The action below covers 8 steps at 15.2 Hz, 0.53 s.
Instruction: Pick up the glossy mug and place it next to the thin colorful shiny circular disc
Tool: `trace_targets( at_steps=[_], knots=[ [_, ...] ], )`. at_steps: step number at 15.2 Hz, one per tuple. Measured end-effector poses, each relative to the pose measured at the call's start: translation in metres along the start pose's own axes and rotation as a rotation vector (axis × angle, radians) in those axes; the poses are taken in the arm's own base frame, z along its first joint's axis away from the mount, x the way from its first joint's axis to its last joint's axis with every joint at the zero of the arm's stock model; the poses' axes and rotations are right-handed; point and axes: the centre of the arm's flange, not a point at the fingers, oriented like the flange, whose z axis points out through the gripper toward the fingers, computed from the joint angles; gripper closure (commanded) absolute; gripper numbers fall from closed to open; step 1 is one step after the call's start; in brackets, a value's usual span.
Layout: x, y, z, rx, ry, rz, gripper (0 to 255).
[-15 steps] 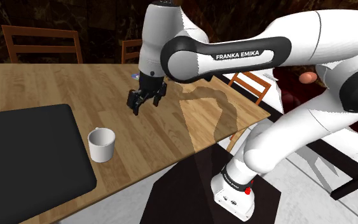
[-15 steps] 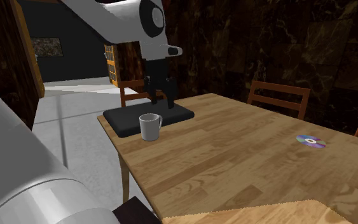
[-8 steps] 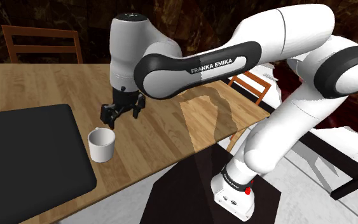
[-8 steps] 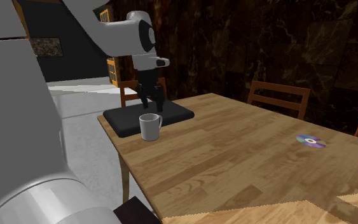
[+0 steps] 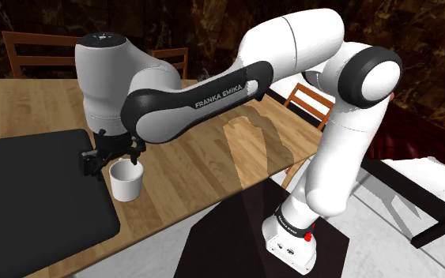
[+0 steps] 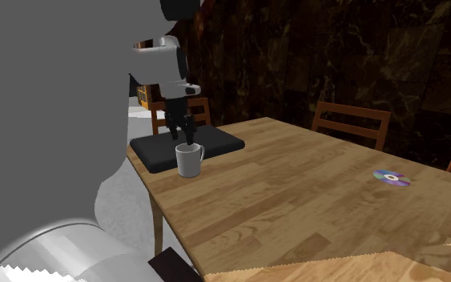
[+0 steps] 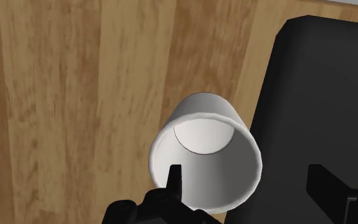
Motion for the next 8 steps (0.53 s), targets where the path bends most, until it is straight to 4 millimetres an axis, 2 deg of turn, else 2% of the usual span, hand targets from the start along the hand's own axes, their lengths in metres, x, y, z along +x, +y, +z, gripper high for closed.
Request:
trace_targets(
  at_steps=[3, 8],
  knots=[
    [0.001, -0.012, 0.016, 0.000, 0.000, 0.001, 0],
    [-0.001, -0.014, 0.041, 0.000, 0.000, 0.001, 0]
  ],
)
